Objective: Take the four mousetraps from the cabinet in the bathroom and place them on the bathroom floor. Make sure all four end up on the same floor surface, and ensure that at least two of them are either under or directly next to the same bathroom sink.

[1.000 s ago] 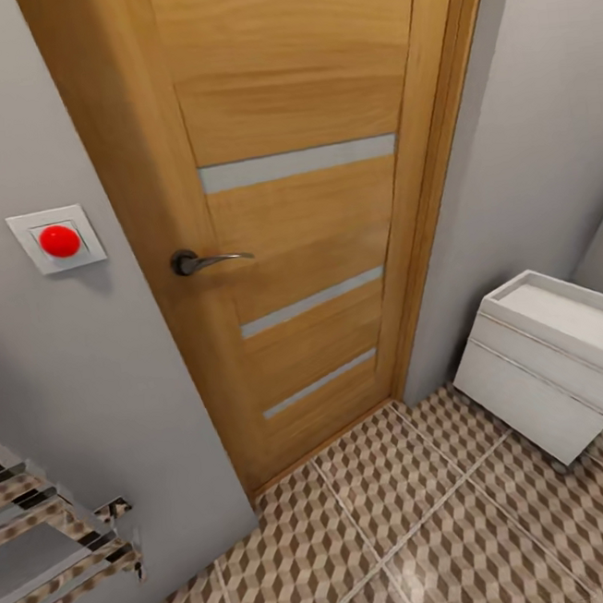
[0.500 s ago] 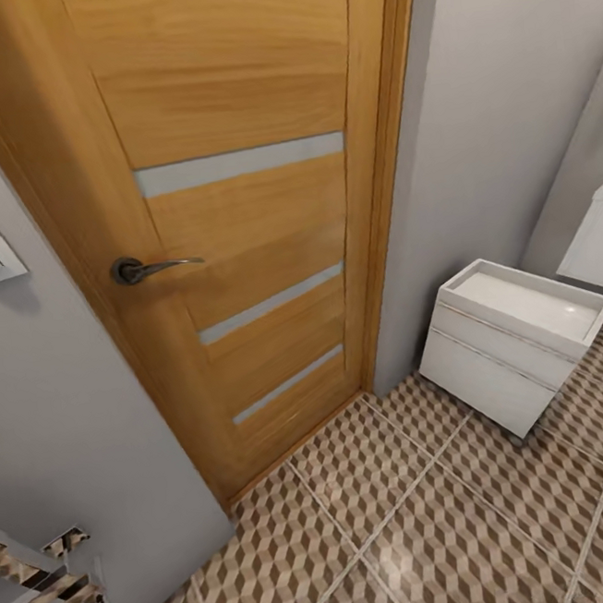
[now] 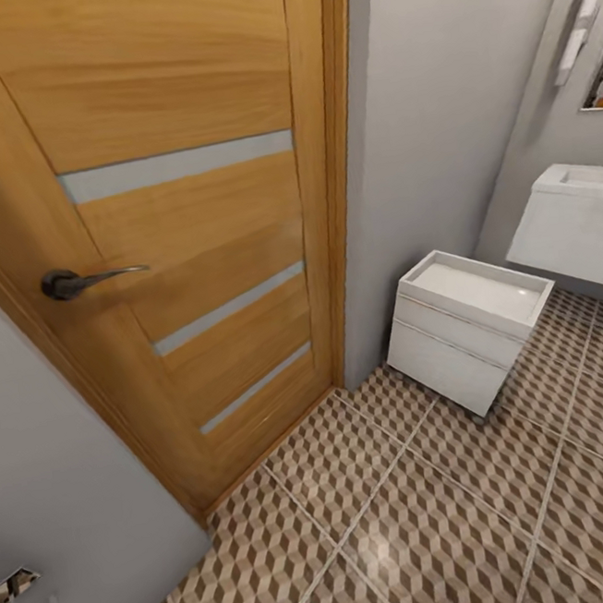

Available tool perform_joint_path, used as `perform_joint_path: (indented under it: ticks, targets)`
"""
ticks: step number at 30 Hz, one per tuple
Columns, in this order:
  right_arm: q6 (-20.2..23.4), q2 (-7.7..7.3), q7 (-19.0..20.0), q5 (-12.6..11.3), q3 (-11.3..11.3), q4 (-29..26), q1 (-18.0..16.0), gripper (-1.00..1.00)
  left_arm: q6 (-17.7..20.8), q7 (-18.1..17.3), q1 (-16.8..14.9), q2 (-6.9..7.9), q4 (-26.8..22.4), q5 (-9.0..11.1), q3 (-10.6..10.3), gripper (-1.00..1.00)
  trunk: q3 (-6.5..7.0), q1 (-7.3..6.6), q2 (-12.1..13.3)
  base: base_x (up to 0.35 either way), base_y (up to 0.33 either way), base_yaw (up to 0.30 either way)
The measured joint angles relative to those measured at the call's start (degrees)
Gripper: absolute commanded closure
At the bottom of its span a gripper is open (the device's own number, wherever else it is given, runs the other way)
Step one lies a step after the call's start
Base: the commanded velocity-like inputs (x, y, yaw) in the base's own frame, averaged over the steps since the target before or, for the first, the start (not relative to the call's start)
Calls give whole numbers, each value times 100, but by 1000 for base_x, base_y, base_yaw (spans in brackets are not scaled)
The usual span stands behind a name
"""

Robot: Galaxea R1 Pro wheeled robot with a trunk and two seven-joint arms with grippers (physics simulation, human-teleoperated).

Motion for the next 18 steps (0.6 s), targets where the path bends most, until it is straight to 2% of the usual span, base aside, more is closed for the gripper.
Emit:
perform_joint_path:
  ticks: [18]
  targets:
    - [0, 0, 0, 0, 0, 2, 0, 100, -1, 1, 0, -2, 0, -16, 0, 100, -97, 0, 0, 0, 0, -258]
